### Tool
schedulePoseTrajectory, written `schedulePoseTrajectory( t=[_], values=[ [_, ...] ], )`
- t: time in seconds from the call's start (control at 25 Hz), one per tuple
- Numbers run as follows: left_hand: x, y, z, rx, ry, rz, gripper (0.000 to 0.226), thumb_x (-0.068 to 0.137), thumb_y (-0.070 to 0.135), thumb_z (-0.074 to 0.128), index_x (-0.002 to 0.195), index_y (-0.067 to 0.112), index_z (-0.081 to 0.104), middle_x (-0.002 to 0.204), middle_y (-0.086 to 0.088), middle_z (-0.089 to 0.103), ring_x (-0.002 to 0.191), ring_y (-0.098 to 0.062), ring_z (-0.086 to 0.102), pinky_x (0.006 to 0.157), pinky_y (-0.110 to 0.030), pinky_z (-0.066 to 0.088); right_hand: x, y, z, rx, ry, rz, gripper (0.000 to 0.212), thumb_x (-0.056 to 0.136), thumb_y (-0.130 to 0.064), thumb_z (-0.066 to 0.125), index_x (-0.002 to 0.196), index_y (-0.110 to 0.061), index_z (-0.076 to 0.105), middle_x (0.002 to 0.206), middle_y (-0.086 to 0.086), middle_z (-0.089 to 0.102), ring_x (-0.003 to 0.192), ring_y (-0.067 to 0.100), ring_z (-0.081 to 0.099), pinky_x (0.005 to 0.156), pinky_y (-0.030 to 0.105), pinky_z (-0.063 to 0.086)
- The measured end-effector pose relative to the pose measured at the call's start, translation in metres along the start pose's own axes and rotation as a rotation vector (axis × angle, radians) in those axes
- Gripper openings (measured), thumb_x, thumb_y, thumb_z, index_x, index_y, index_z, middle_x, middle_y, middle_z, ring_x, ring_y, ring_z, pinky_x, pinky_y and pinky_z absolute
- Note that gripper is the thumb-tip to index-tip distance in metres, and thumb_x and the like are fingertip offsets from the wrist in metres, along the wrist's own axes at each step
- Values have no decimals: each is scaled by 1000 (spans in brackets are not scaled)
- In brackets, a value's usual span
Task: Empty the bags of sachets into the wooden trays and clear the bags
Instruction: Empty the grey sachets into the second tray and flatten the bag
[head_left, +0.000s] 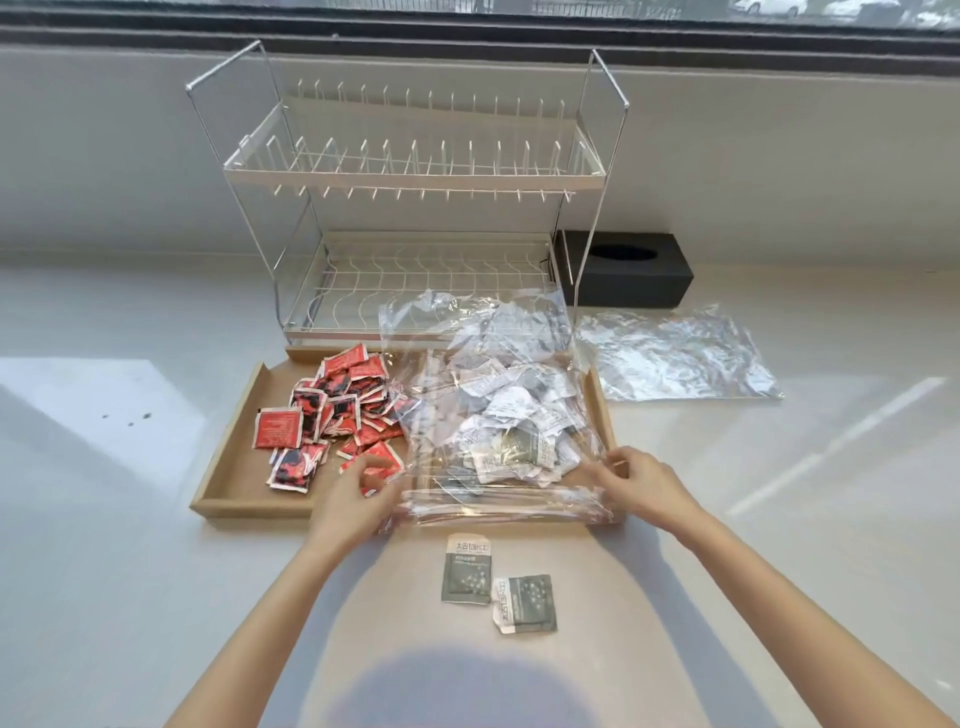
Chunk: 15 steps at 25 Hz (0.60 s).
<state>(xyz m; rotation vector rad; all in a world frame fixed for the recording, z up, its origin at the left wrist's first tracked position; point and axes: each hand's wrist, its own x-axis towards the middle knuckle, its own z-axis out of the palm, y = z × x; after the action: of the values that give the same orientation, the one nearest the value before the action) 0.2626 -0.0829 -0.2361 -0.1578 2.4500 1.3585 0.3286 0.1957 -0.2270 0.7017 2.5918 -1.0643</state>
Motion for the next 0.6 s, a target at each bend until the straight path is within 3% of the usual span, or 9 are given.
schedulePoseTrajectory(
  t=[0.12, 0.24, 0.32, 0.44, 0.52, 0.6],
  values=[
    [7, 5, -5, 138, 70, 18, 26, 87, 19, 52, 110, 7, 57, 98, -9, 61, 86, -22, 56, 77, -31, 42, 17, -1, -14, 140, 50, 40, 45, 90, -46, 44, 117, -11, 54, 111, 5, 63, 103, 22, 57, 85, 30, 41],
    [22, 14, -6, 130, 51, -17, 31, 88, 23, 46, 115, 10, 55, 112, -9, 62, 104, -26, 56, 88, -33, 43, 41, -10, -19, 356, 63, 77, 38, 92, -34, 42, 118, -8, 53, 113, 8, 62, 104, 23, 58, 98, 39, 44],
    [37, 20, -4, 105, -9, -38, 40, 85, 35, 44, 118, 14, 52, 113, -6, 63, 102, -25, 60, 92, -38, 47, 53, -24, -19, 499, 37, 114, 38, 95, -26, 40, 122, -2, 50, 105, 9, 60, 97, 22, 58, 92, 32, 45],
    [49, 33, 8, 66, -52, -91, 44, 92, 31, 41, 129, 6, 42, 105, -10, 63, 93, -26, 60, 89, -41, 49, 63, -39, -14, 576, 21, 145, 37, 95, -21, 41, 122, 3, 50, 80, 4, 56, 70, 12, 56, 65, 19, 43],
    [53, 35, 14, 19, -28, -99, 45, 95, 27, 40, 133, 4, 37, 92, -5, 60, 75, -19, 58, 79, -38, 49, 65, -42, -10, 550, 46, 128, 31, 94, -17, 44, 114, 4, 56, 75, 1, 56, 54, 2, 51, 49, 14, 38],
    [53, 36, 15, -65, -25, -98, 44, 95, 26, 39, 133, 5, 37, 93, -3, 56, 59, -13, 49, 60, -30, 46, 68, -40, -5, 560, 70, 141, 30, 92, -18, 49, 112, 1, 59, 87, 10, 65, 60, 12, 57, 52, 19, 46]
  ],
)
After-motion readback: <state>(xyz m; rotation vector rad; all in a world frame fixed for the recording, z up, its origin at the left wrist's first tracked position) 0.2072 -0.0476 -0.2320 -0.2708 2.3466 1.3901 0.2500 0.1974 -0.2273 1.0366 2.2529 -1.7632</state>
